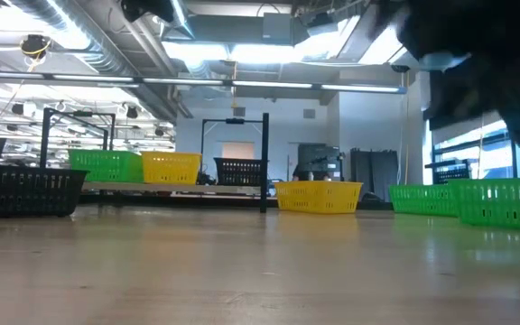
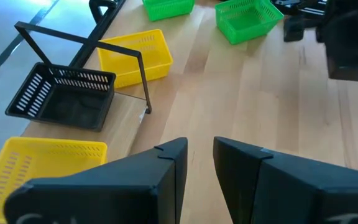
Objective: Stack baskets on shelf by color
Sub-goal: Stack the bottom black basket on the black basket on the shelf
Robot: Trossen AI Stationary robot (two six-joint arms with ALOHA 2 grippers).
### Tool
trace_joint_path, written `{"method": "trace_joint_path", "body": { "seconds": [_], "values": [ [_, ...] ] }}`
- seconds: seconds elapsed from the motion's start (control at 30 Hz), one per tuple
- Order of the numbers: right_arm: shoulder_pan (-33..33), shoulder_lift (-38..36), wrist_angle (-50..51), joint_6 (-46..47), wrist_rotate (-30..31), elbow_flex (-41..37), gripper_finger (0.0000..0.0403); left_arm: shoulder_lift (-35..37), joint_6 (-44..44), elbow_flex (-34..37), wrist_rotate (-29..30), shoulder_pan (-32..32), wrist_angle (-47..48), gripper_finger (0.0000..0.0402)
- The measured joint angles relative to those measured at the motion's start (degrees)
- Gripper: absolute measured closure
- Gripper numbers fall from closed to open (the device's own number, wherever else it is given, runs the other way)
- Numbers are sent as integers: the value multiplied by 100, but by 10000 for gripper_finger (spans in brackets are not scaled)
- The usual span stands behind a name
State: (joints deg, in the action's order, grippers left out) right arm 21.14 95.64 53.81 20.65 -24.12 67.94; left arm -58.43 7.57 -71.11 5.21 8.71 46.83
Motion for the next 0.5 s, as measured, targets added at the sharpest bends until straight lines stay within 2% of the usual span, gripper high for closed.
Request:
{"method": "trace_joint_path", "body": {
  "seconds": [0.17, 0.37, 0.5],
  "values": [
    [-401, 0, 860, 150, 315, 1208, 402, 0, -13, 0, 0, 0, 2, 331],
    [-964, 0, 1559, 179, 1260, 2606, 402, 0, -121, 0, 0, 0, 22, 331],
    [-1477, -2, 1643, -129, 1654, 3307, 403, 0, -363, 0, 0, 0, 20, 331]
  ]
}}
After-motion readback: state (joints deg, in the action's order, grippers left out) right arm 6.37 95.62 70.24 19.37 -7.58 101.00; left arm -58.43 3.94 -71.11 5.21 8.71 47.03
